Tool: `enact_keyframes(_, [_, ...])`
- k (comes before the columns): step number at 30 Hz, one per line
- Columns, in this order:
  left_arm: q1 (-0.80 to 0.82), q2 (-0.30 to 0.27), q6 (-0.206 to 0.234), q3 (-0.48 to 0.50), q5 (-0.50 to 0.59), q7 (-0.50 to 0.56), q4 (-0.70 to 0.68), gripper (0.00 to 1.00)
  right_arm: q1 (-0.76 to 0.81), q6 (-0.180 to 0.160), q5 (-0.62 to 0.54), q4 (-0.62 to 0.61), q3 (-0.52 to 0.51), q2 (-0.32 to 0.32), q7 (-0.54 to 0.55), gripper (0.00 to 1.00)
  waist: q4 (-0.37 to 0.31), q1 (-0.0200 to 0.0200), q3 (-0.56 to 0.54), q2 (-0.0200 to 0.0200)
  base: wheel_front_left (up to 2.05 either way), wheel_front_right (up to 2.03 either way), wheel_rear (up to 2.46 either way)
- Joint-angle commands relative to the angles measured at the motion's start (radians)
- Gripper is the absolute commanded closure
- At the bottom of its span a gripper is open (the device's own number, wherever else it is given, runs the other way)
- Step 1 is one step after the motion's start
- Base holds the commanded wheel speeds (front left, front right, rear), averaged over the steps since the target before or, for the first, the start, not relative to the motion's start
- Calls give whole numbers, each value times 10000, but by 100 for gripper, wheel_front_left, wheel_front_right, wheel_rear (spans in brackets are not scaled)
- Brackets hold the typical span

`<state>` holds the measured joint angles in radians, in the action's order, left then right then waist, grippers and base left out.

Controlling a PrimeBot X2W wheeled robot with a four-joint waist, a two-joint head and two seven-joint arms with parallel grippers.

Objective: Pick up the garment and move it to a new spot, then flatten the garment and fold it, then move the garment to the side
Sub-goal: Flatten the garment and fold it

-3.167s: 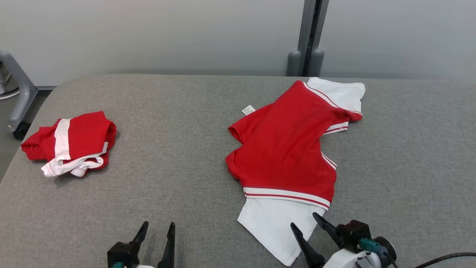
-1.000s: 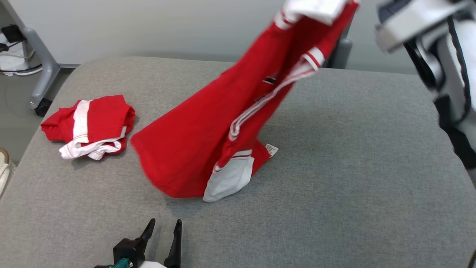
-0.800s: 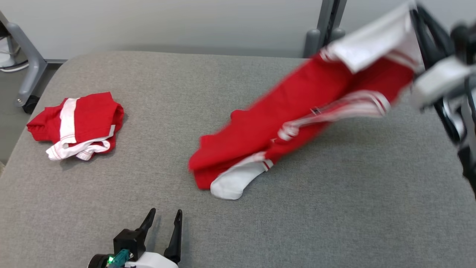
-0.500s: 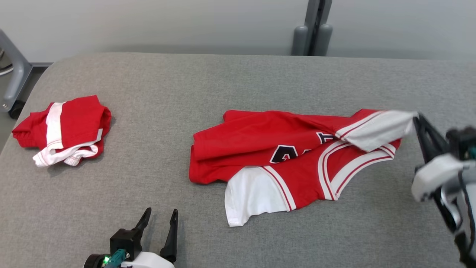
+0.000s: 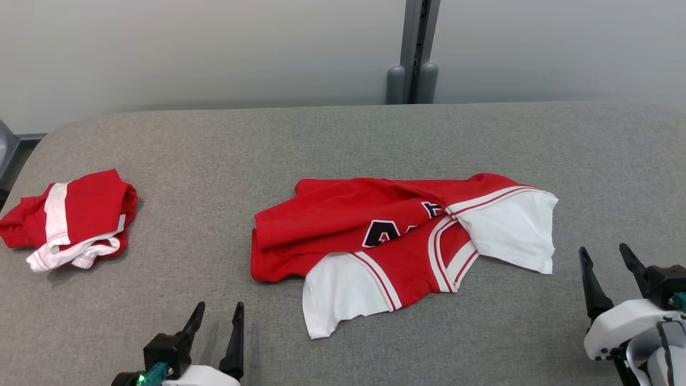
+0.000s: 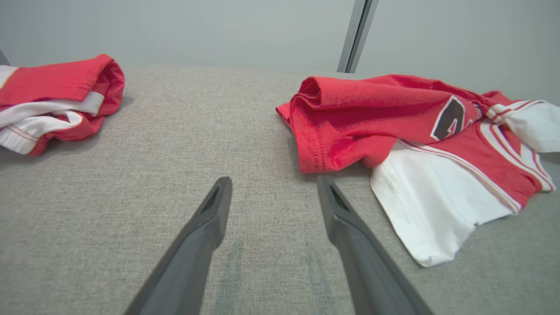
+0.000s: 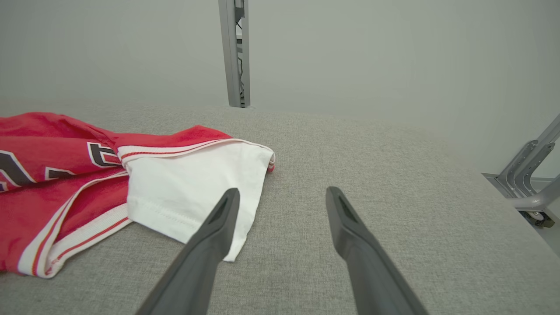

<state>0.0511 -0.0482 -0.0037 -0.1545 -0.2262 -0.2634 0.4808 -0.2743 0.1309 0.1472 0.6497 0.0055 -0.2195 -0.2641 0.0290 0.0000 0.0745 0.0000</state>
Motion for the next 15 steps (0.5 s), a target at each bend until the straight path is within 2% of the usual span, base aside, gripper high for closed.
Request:
enact_keyframes(1, [90,-40,43,61,-49,-19,-83,0,156,-3,-102,-114,-86,19,-3,0,-98,0,-76,0,0,0,0])
enact_keyframes(9, [1294,-43,-88,550,-121,-18,92,0,443,-3,-283,-706,-198,562,-3,0,-509,0,148,0,0,0,0])
enact_keyframes(15, [3470,-161,-412,718,-345,96,2124,0,155,-3,-257,-995,103,686,-3,0,-718,0,589,0,0,0,0])
